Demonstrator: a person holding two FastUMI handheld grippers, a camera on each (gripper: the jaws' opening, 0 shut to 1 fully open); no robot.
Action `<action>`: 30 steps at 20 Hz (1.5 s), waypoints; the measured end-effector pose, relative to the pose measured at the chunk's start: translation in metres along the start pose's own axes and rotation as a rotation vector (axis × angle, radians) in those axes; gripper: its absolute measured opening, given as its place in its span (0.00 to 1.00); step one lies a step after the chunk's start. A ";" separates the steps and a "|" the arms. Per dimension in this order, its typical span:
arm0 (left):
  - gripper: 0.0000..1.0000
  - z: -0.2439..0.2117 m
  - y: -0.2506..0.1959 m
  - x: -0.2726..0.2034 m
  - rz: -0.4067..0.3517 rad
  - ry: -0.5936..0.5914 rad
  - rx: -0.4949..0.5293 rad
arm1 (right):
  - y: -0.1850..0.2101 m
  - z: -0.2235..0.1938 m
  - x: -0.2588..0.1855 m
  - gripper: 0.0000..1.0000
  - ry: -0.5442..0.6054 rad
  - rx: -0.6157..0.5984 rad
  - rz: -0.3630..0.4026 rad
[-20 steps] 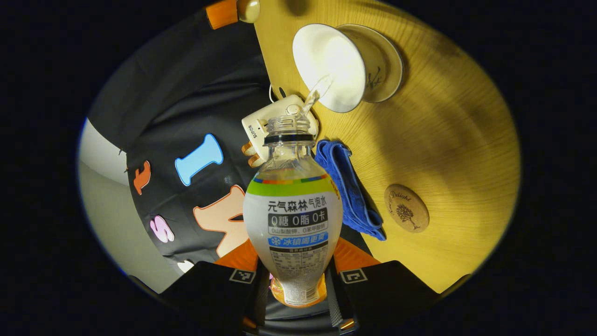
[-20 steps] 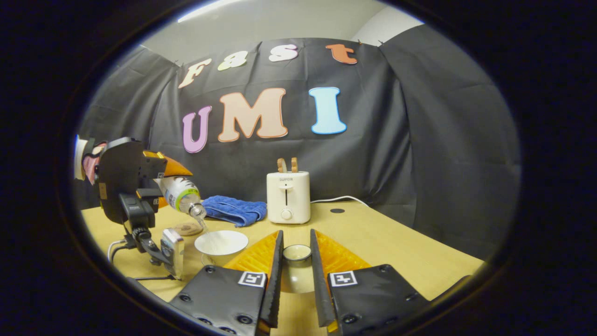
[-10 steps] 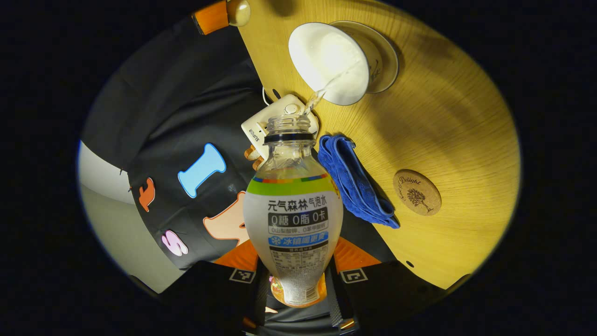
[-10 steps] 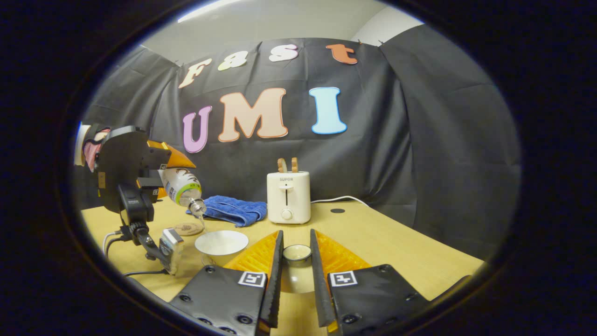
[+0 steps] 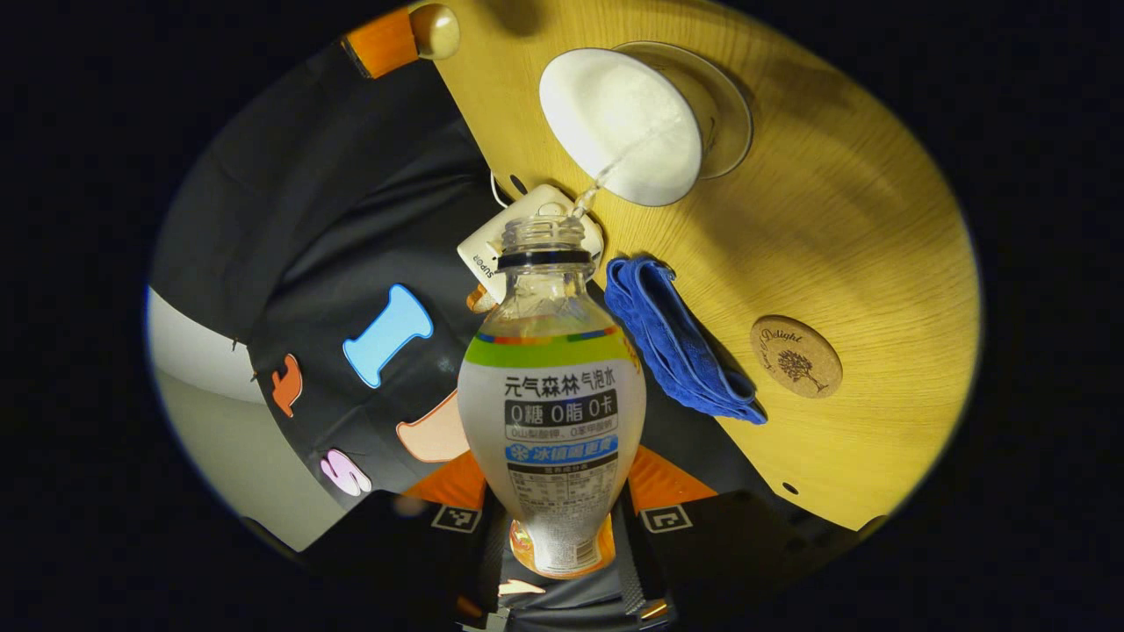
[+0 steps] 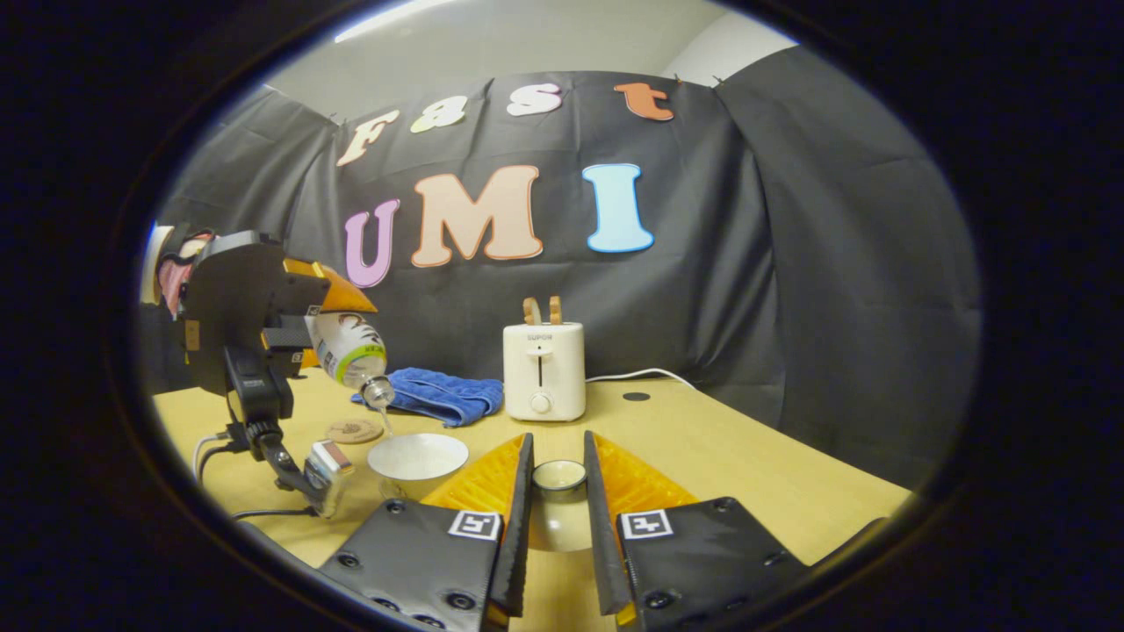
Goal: Open the teacup lid with one hand, grasp the water bottle and pour water into the teacup with the other hand; after pouring, place the water bottle on the coaster and then close the teacup lid.
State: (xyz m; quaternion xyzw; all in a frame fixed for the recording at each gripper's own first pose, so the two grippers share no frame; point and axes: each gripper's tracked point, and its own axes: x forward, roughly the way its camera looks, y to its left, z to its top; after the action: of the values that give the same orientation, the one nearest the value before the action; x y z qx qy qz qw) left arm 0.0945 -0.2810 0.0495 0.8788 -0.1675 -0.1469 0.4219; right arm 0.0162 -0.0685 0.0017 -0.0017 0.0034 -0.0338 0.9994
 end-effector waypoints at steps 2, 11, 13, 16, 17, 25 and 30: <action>0.51 0.001 0.000 0.000 0.001 -0.002 0.001 | 0.001 0.000 0.000 0.36 -0.001 0.000 0.003; 0.51 0.021 -0.036 -0.004 -0.051 -0.077 -0.464 | 0.001 -0.001 -0.001 0.36 0.000 0.000 0.003; 0.48 0.032 -0.053 -0.007 -0.101 -0.097 -0.674 | 0.001 0.000 0.000 0.36 0.000 -0.001 0.003; 0.50 0.052 -0.065 -0.024 -0.183 -0.147 -1.066 | 0.001 0.000 0.000 0.36 -0.001 0.000 0.001; 0.53 0.057 -0.066 -0.027 -0.194 -0.158 -1.179 | 0.001 0.000 0.000 0.36 -0.001 -0.001 0.001; 0.49 0.027 -0.081 0.005 -0.118 -0.213 -1.985 | 0.001 0.000 -0.001 0.35 -0.003 -0.001 0.001; 0.49 -0.007 -0.086 -0.001 -0.057 -0.232 -2.240 | 0.001 0.000 -0.001 0.36 -0.002 -0.001 0.001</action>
State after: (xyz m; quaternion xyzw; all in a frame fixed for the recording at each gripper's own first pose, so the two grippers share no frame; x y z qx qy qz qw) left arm 0.1108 -0.2255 -0.0144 -0.0108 0.0405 -0.3048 0.9515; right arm 0.0154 -0.0675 0.0022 -0.0020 0.0022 -0.0335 0.9994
